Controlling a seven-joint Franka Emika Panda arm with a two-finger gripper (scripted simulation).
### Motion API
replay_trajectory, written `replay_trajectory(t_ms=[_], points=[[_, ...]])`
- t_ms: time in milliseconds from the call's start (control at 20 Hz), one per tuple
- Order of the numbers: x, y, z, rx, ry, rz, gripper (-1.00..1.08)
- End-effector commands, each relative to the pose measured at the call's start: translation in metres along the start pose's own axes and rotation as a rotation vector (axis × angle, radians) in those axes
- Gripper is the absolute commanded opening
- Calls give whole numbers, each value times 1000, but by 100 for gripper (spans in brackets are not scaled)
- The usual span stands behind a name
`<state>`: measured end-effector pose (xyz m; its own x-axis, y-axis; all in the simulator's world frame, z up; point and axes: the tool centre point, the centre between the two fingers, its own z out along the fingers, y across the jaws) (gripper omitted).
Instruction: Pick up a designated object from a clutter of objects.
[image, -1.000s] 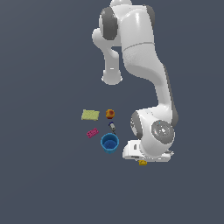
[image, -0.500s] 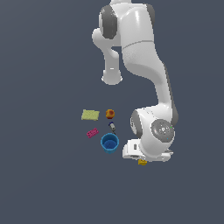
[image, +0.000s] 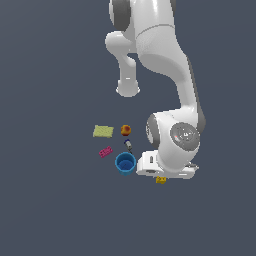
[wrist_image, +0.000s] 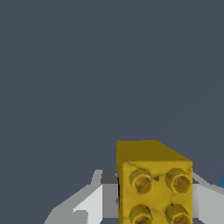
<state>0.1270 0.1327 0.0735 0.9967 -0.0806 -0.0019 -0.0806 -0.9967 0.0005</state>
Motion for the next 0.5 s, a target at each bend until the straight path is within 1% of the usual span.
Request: replay_trajectory(t_ms=[0, 450], points=[[-2, 7, -21, 0, 2, 0, -100], [-16, 43, -120, 0, 2, 0, -100]])
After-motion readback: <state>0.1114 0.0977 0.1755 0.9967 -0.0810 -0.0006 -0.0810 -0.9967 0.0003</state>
